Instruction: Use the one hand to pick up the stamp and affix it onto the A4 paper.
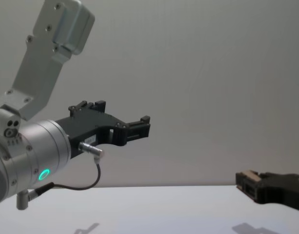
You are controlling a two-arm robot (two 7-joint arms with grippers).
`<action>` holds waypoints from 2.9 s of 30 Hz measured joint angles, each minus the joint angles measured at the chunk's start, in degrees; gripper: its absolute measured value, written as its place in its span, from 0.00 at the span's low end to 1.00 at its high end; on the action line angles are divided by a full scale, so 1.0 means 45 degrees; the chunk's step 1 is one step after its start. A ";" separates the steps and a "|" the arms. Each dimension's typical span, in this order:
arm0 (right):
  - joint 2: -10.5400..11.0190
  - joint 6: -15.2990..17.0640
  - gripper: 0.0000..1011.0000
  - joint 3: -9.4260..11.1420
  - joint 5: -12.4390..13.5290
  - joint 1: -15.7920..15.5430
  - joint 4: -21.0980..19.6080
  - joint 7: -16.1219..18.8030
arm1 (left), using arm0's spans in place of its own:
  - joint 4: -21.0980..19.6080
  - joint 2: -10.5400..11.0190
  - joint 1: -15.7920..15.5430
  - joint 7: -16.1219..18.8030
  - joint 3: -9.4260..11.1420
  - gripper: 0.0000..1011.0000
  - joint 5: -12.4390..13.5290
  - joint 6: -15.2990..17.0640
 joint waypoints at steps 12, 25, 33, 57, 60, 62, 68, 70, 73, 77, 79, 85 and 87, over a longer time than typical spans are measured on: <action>0.1024 0.0273 0.22 0.0586 0.0283 -0.1075 -0.1384 0.0338 | 0.0000 0.0000 0.0000 -0.0001 0.0000 0.99 0.0000 0.0000; 0.2166 0.0339 0.22 0.1232 0.0185 -0.2396 -0.2100 0.0255 | 0.0000 0.0001 0.0000 0.0000 0.0000 0.99 0.0000 0.0000; 0.2371 0.0345 0.22 0.1335 0.0033 -0.2696 -0.2100 -0.0021 | 0.0000 0.0001 0.0000 -0.0001 -0.0001 0.99 0.0000 0.0000; 0.2260 0.0099 0.22 0.1232 -0.0470 -0.2663 -0.1363 -0.0506 | 0.0000 0.0000 0.0000 0.0000 0.0000 0.99 0.0000 0.0000; 0.2191 0.0049 0.22 0.1187 -0.0519 -0.2583 -0.1253 -0.0530 | 0.0000 0.0000 0.0000 0.0000 0.0000 0.99 0.0000 0.0000; 0.2165 0.0026 0.22 0.1168 -0.0541 -0.2550 -0.1212 -0.0537 | 0.0000 0.0001 0.0000 0.0000 0.0000 0.99 0.0000 0.0000; 0.2070 -0.0076 0.22 0.1103 -0.0623 -0.2437 -0.1067 -0.0544 | 0.0000 0.0001 0.0000 0.0000 0.0000 0.99 0.0000 0.0000; 0.2037 -0.0116 0.22 0.1078 -0.0655 -0.2398 -0.1019 -0.0544 | 0.0000 0.0000 0.0000 0.0000 0.0000 0.99 0.0000 0.0000; 0.2003 -0.0172 0.24 0.1055 -0.0708 -0.2362 -0.0961 -0.0539 | 0.0000 0.0000 0.0000 0.0000 -0.0001 0.99 0.0000 0.0000; 0.1971 -0.0228 0.38 0.1033 -0.0761 -0.2319 -0.0911 -0.0535 | 0.0000 0.0000 0.0000 0.0000 0.0000 0.99 0.0000 0.0000; 0.1960 -0.0234 0.44 0.1030 -0.0770 -0.2305 -0.0901 -0.0537 | 0.0000 0.0000 0.0000 0.0000 -0.0001 0.99 0.0000 0.0000; 0.1913 -0.0235 0.62 0.1026 -0.0767 -0.2215 -0.0891 -0.0609 | 0.0000 0.0001 0.0000 0.0000 0.0000 0.99 0.0000 0.0000; 0.1893 -0.0234 0.70 0.1034 -0.0727 -0.2165 -0.0907 -0.0645 | 0.0000 0.0001 0.0000 -0.0001 0.0000 0.99 0.0000 0.0000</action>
